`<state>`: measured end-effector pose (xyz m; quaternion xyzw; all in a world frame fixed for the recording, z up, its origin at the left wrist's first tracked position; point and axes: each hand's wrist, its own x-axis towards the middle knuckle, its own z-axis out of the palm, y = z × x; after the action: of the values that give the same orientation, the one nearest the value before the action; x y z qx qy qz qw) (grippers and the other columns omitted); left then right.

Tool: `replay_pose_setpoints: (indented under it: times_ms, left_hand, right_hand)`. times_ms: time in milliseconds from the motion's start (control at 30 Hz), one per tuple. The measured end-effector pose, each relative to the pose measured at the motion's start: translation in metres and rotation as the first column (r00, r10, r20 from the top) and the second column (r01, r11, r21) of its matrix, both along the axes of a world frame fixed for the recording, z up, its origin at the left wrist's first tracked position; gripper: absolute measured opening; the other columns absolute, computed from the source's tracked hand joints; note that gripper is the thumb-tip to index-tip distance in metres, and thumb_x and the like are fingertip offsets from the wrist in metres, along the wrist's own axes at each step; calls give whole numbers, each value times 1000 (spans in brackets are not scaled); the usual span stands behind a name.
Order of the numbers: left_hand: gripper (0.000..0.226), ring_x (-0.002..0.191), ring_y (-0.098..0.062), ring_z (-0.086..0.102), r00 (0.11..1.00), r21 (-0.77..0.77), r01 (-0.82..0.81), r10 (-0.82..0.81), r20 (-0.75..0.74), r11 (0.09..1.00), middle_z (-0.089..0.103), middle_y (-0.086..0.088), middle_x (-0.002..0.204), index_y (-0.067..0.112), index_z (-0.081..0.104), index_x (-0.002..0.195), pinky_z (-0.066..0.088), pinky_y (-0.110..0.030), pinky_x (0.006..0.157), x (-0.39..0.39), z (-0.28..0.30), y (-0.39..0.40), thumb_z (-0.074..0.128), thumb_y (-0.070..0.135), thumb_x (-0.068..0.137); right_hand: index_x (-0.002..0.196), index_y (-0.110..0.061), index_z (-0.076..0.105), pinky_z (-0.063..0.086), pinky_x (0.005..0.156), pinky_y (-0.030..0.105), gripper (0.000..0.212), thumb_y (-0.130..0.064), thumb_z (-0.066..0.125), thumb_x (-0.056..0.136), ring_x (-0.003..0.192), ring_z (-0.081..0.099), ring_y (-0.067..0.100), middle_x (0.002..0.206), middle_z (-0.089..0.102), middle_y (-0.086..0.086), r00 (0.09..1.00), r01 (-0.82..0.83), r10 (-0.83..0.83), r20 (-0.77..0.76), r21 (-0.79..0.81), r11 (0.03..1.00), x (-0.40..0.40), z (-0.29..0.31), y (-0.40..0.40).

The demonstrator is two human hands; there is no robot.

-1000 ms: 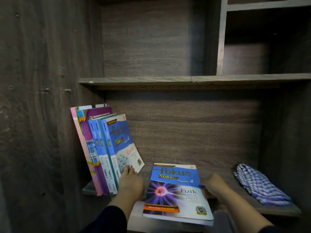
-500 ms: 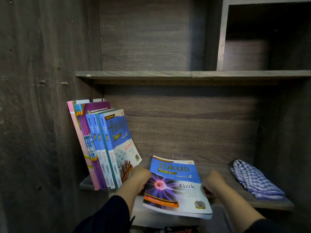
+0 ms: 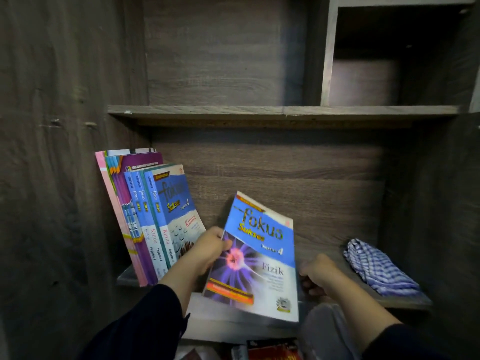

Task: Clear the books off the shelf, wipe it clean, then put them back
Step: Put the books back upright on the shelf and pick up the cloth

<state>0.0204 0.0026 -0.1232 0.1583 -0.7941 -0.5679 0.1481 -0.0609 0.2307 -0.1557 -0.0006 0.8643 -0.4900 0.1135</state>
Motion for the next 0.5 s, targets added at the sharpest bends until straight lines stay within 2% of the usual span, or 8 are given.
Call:
replay_pose_setpoints:
  times_ms: [133, 233, 267, 367, 433, 500]
  left_hand:
    - [20, 72, -26, 61, 966, 21, -154, 155, -209, 988, 63, -10, 78, 16, 53, 77, 50, -44, 75, 13, 25, -27, 54, -1, 89]
    - [11, 77, -30, 64, 892, 59, -324, 326, -314, 944, 64, -11, 84, 20, 51, 85, 51, -43, 73, 25, 40, -35, 53, 12, 92]
    - [7, 77, -33, 63, 865, 17, -388, 370, -339, 922, 63, -12, 84, 19, 49, 89, 52, -45, 73, 27, 42, -34, 52, 14, 93]
    - [14, 70, -36, 61, 872, -150, -458, 411, -266, 876, 55, -12, 80, 15, 36, 105, 53, -48, 65, 31, 34, -31, 44, 12, 94]
    - [15, 71, -37, 64, 883, -267, -469, 435, -178, 842, 58, -15, 84, 15, 30, 101, 57, -50, 67, 31, 21, -32, 39, 6, 92]
    - [18, 76, -35, 65, 863, -415, -498, 481, -154, 761, 60, -15, 88, 16, 30, 95, 57, -49, 70, 30, 8, -32, 39, 2, 90]
  right_hand:
    - [64, -7, 58, 34, 42, 16, 22, -7, 51, 85, 44, 47, 20, 53, 52, 9, 1000, -24, 24, -17, -14, 1000, 1, 0, 0]
    - [60, -9, 58, 33, 45, 16, 23, -7, 53, 83, 43, 46, 20, 48, 51, 8, 999, -44, 43, -12, -11, 999, 1, -2, 1]
    - [58, -9, 57, 33, 47, 17, 24, -5, 53, 82, 43, 46, 19, 46, 50, 8, 999, -50, 50, -7, -7, 999, 1, -2, 0]
    - [53, -7, 54, 32, 49, 17, 29, 0, 53, 81, 42, 45, 20, 45, 48, 11, 998, -58, 58, -7, 17, 998, 5, -2, -3]
    - [52, -7, 54, 32, 49, 18, 31, 0, 54, 82, 43, 45, 20, 47, 48, 12, 998, -66, 66, -9, 19, 998, 8, 0, -6]
    - [55, -7, 55, 33, 47, 18, 29, -1, 55, 83, 45, 46, 20, 51, 50, 12, 996, -85, 85, -15, 25, 996, 10, 1, -9]
